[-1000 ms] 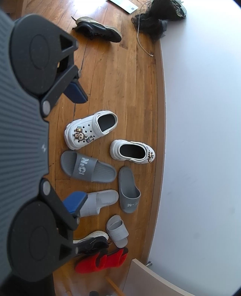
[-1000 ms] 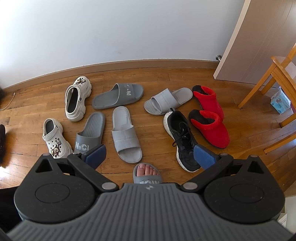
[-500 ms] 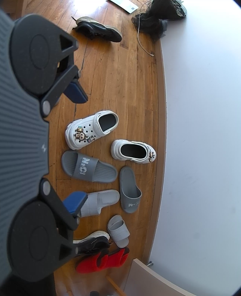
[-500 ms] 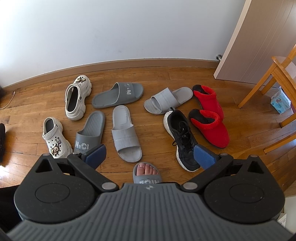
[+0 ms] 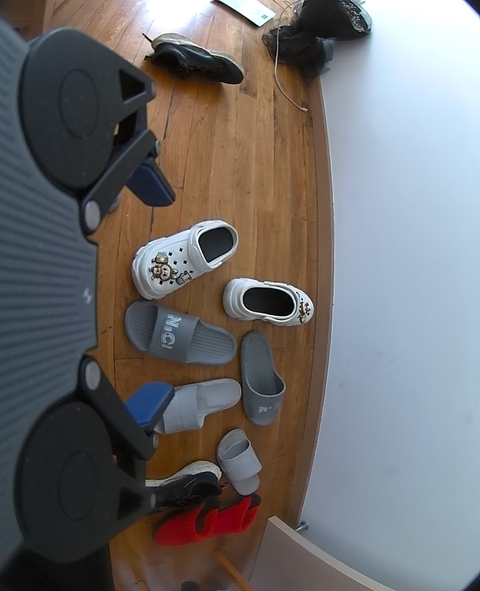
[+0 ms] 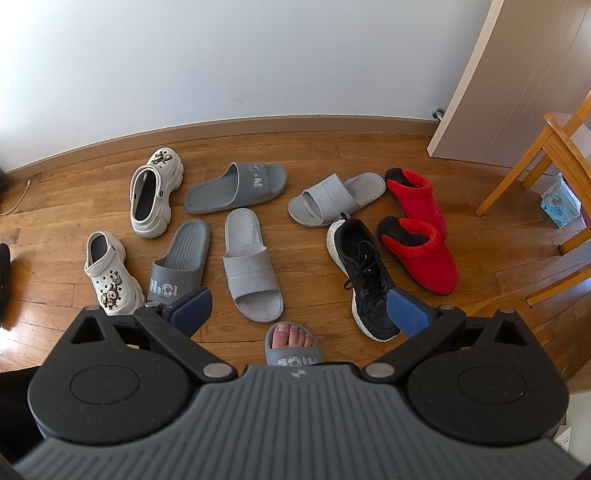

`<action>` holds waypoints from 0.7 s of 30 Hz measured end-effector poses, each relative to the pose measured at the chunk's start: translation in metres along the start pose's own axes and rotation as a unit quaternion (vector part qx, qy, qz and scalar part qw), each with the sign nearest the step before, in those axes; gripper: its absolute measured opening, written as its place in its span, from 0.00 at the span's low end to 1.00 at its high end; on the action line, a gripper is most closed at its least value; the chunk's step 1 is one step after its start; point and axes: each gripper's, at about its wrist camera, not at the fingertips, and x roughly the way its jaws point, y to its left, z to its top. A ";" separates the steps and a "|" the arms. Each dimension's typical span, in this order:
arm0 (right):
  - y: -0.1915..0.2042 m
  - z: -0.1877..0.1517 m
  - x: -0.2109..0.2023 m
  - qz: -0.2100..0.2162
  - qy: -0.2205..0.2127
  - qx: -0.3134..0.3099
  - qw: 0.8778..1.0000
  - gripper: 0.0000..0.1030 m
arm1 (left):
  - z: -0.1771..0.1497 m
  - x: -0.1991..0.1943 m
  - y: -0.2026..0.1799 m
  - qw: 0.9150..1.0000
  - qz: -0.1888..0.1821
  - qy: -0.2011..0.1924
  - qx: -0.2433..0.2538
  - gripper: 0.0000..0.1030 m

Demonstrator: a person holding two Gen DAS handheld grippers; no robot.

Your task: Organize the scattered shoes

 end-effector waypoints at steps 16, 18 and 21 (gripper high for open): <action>0.001 0.001 0.004 -0.003 0.006 -0.003 1.000 0.99 | 0.000 0.001 0.002 1.000 0.000 0.004 0.000 1.00; 0.001 0.001 0.004 -0.003 0.007 -0.003 1.000 0.99 | 0.000 0.001 0.003 1.000 0.000 0.004 -0.001 1.00; 0.001 0.001 0.004 -0.002 0.008 -0.005 1.000 0.99 | 0.000 0.001 0.003 1.000 0.001 0.003 -0.002 1.00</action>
